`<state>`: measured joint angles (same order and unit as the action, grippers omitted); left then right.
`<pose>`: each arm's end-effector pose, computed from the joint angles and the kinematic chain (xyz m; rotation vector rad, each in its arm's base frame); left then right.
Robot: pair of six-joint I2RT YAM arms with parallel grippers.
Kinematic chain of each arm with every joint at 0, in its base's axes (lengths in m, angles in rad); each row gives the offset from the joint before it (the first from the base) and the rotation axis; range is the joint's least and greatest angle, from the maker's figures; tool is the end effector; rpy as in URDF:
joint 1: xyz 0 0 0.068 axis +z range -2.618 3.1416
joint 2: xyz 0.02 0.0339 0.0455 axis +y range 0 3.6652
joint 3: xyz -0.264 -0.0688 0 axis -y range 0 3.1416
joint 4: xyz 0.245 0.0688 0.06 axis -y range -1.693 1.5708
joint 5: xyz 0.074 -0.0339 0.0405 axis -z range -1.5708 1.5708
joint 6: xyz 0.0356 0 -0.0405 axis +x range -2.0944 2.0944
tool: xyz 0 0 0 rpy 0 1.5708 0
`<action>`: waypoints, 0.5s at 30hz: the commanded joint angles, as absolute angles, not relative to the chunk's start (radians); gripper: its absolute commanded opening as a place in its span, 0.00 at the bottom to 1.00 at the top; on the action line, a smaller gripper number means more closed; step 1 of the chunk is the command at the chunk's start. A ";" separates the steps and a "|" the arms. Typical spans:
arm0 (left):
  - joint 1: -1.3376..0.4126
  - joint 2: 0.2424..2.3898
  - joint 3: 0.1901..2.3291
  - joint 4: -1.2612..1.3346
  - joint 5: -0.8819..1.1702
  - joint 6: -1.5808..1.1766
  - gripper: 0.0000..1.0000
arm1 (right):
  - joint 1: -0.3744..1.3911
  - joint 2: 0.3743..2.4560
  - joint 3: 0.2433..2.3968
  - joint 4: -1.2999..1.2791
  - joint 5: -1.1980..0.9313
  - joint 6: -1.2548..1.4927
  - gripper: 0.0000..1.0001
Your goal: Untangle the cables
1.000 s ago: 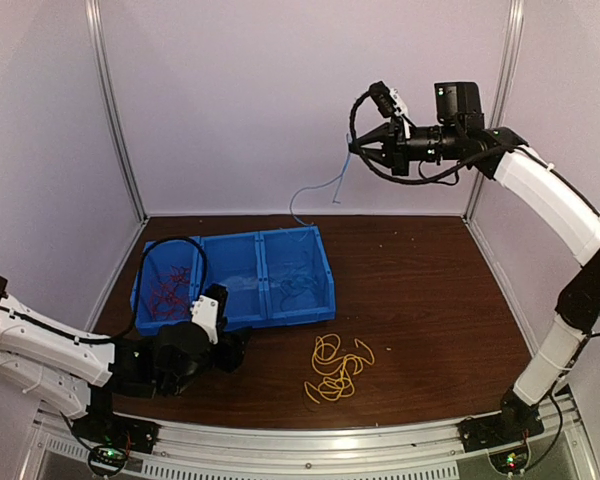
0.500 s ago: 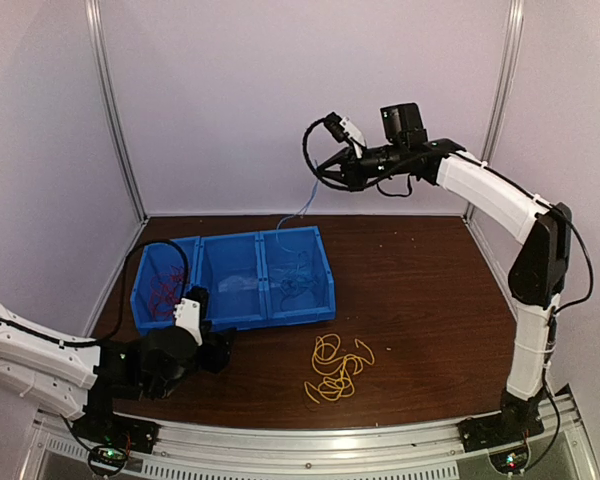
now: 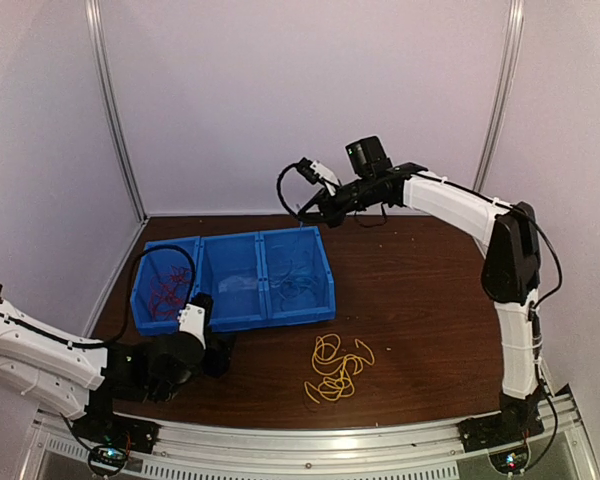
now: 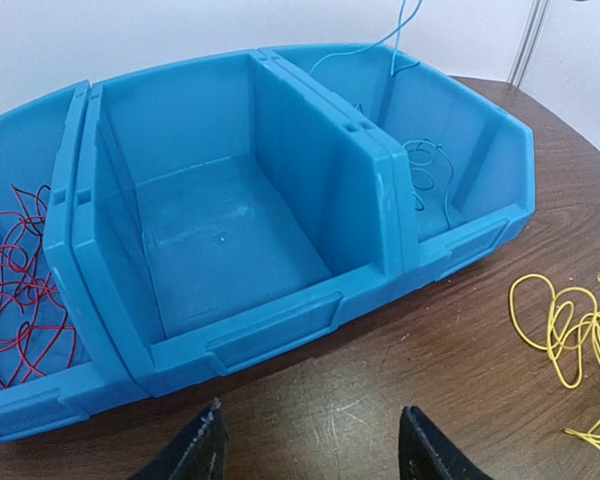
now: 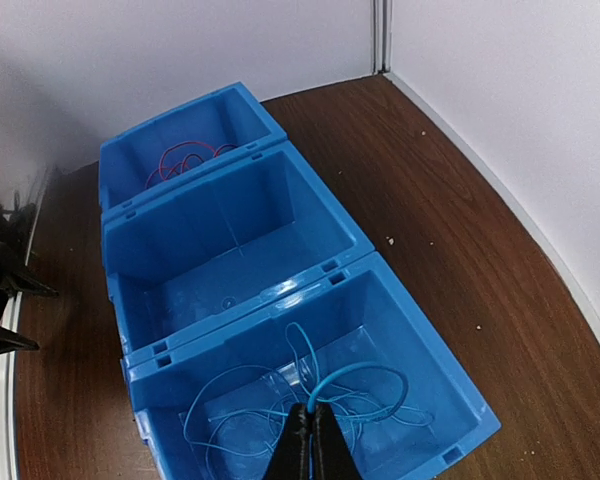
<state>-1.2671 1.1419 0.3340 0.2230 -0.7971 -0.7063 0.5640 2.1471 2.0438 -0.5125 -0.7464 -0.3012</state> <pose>0.0857 -0.1883 0.1634 0.1153 1.9875 -0.4193 0.4058 0.2853 0.3114 -1.2727 1.7364 0.9621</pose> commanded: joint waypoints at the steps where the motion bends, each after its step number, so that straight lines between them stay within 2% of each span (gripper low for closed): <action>1: -1.269 1.173 0.363 0.250 -0.811 -0.718 0.60 | 0.622 2.189 2.043 -0.554 -0.675 -0.320 0.00; 15: -1.268 1.195 0.370 0.249 -0.801 -0.732 0.60 | 0.650 2.276 2.028 -0.573 -0.480 -0.306 0.00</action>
<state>-1.2671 1.1904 0.3443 0.2230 -0.7963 -0.7155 0.6502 2.2784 2.0350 -0.5617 -0.5549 -0.3073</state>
